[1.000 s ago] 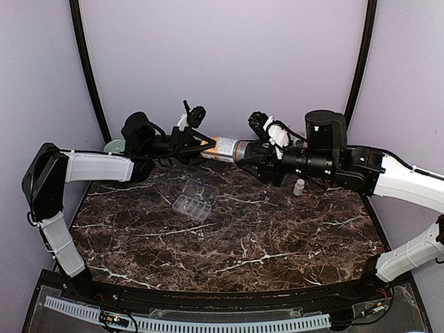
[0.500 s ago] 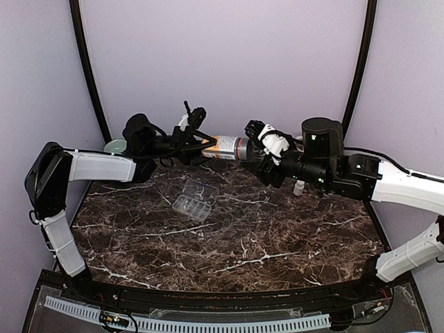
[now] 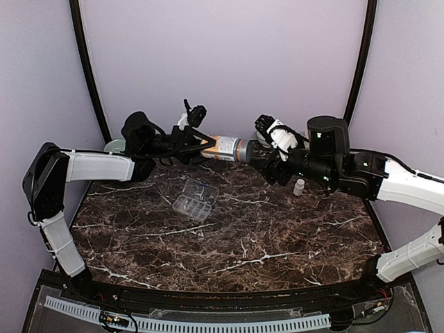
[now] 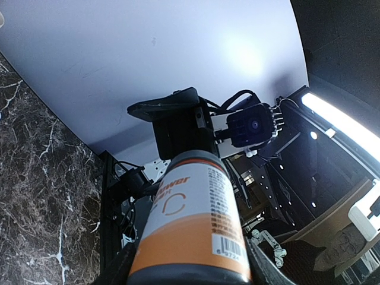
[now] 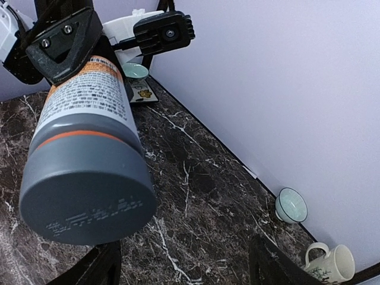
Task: Sort the pills into containers
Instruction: Unscrew the lid of the pill bottle.
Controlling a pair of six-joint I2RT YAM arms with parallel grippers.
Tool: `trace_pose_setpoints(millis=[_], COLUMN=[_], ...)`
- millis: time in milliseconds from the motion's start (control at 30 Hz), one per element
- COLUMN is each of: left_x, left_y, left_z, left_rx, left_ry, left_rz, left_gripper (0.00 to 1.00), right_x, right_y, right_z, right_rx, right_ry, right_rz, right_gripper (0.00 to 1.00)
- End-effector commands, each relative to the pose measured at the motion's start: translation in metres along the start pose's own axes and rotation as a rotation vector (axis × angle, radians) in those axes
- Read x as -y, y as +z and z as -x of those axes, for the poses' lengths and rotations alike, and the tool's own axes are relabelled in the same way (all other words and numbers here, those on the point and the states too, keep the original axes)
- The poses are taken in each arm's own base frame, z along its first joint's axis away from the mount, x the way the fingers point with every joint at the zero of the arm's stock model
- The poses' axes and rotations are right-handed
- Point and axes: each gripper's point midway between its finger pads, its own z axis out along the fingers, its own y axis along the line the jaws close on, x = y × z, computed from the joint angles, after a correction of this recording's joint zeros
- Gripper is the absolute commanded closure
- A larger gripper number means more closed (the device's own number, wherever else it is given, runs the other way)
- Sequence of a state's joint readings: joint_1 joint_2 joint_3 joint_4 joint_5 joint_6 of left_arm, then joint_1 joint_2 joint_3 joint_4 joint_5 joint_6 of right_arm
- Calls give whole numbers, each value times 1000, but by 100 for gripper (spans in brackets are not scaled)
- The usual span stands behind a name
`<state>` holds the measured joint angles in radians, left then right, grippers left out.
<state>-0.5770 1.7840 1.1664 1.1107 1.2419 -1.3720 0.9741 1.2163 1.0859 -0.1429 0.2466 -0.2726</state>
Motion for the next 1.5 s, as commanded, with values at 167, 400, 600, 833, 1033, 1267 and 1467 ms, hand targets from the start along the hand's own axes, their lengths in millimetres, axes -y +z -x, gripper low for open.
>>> trace_pose_setpoints(millis=[167, 400, 600, 833, 1033, 1267, 1467], left_x=[37, 39, 41, 36, 29, 25, 24], left_y=[2, 1, -1, -3, -4, -4, -3], left_z=[5, 6, 4, 3, 2, 3, 7], left_rx=[6, 27, 44, 62, 63, 64, 62], left_ry=[135, 149, 165, 201, 224, 239, 248], left_rz=[-24, -20, -14, 39, 89, 107, 111], left_gripper=[100, 100, 100, 100, 100, 100, 100], right_x=[9, 12, 39, 44, 25, 9, 2], right_y=[-27, -33, -35, -25, -21, -17, -12], right_z=[14, 3, 10, 29, 48, 61, 52], right_rx=[50, 29, 53, 29, 23, -28, -78], right_ry=[170, 323, 652, 1110, 1344, 1425, 1435], right_rz=[6, -1, 8, 253, 533, 710, 723], right_gripper=[26, 26, 25, 26, 26, 27, 28])
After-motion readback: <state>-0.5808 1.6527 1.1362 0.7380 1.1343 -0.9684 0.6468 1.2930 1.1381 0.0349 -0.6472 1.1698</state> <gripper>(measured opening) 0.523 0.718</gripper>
